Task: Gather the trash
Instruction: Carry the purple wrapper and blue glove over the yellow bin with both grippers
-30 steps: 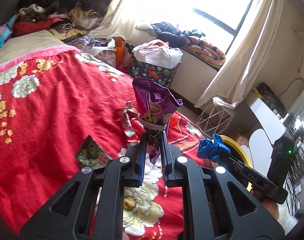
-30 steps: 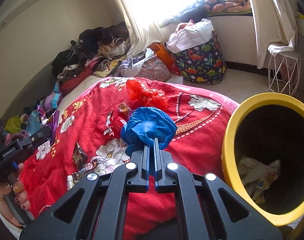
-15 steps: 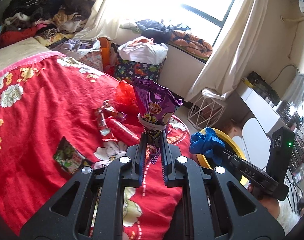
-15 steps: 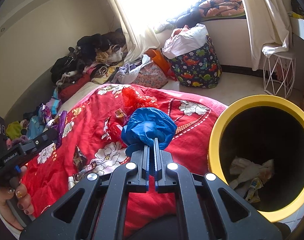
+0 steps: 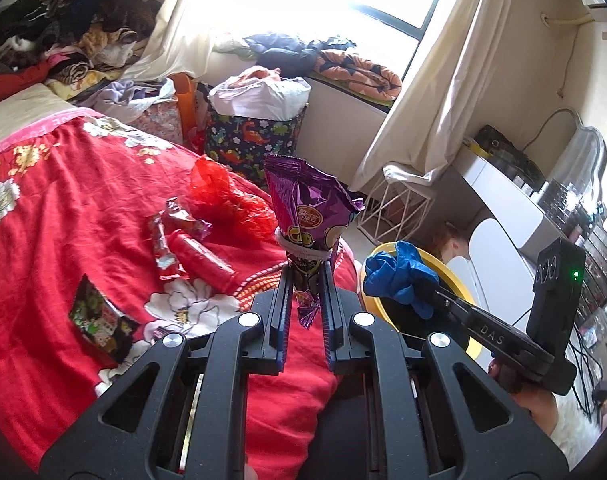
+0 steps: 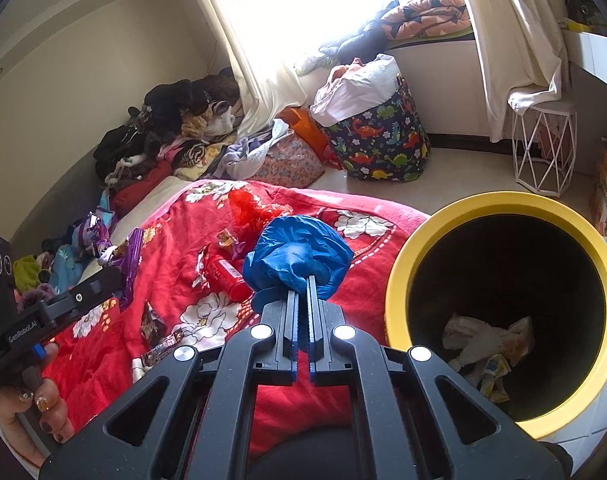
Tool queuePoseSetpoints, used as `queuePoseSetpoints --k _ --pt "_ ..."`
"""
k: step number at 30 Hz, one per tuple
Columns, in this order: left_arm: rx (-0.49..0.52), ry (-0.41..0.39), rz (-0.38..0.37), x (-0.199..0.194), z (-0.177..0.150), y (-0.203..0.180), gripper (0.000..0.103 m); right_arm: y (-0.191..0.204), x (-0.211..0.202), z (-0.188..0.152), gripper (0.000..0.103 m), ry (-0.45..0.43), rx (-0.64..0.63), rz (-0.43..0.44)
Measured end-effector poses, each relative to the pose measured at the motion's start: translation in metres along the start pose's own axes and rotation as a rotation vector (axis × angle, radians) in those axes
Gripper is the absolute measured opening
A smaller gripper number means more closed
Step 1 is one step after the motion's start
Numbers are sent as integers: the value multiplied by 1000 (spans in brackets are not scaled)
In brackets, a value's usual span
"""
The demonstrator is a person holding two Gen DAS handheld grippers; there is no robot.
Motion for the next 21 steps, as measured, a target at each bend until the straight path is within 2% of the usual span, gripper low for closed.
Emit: queuePoseSetpoints --k 21 --pt "102 61 -63 36 -9 -56 9 -66 -23 1 3 -48 139 -84"
Point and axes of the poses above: each gripper's, at about its wrist camera, not at the fingertips, and x roughly the way its jaws point, y to its left, z to its top, the point moved 7 cm from there along x, roughly the way its jaws point, and after that the axes turned 10 degrees about y, right-handed, at the moved point
